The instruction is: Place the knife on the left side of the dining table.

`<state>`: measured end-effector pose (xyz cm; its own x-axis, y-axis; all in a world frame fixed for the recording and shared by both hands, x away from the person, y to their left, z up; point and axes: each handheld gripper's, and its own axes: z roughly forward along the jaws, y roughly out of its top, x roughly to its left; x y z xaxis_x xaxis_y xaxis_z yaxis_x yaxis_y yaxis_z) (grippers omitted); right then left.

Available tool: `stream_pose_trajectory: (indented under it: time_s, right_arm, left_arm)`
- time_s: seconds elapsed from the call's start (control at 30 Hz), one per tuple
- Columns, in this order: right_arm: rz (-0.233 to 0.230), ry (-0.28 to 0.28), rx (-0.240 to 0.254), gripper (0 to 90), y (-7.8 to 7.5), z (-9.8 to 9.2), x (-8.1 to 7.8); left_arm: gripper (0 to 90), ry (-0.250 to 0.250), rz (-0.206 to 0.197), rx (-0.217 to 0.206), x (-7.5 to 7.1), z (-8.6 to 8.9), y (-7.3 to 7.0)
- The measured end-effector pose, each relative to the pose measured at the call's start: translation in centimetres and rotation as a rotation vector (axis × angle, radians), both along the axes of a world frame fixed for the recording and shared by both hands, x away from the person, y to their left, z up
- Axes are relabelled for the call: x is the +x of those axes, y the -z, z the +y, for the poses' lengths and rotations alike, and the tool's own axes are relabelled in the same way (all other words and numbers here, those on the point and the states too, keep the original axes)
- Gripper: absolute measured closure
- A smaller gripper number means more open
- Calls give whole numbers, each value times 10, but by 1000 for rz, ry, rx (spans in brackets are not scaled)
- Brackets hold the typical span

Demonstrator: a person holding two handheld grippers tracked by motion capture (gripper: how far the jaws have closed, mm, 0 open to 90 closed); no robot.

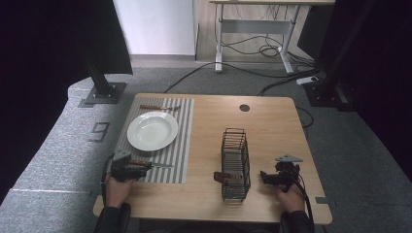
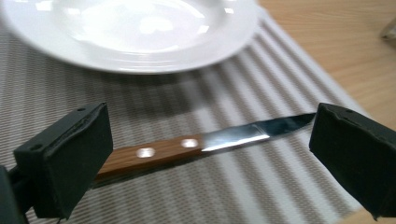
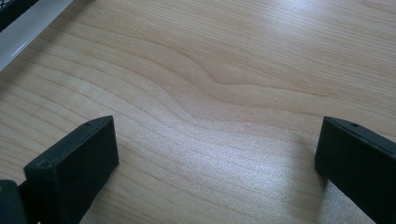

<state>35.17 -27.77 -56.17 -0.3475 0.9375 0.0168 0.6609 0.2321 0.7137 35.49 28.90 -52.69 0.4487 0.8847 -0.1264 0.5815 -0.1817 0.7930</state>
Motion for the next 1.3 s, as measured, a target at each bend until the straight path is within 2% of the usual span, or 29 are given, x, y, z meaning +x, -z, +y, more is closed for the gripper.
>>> stream_pose_trajectory:
  time_s: [0.27,0.47,0.57,0.7,0.77,0.9,1.03,1.3]
  right_arm:
    - [0,0,0,0,0,0,0]
    - [0,0,0,0,0,0,0]
    - [0,0,0,0,0,0,0]
    - [0,0,0,0,0,0,0]
    - [0,0,0,0,0,0,0]
    - [0,0,0,0,0,0,0]
    - [0,0,0,0,0,0,0]
    - [0,0,0,0,0,0,0]
  left_arm:
    - [0,109,23,12,-9,-35,2]
    - [0,187,49,20,-16,-59,9]
    - [0,215,60,41,-16,-69,14]
    - [0,228,68,52,-15,-76,17]
    - [0,241,75,77,-13,-83,19]
    - [0,246,77,87,-11,-88,19]
    - [0,247,88,104,-10,-91,20]
    - [0,245,110,112,-8,-93,21]
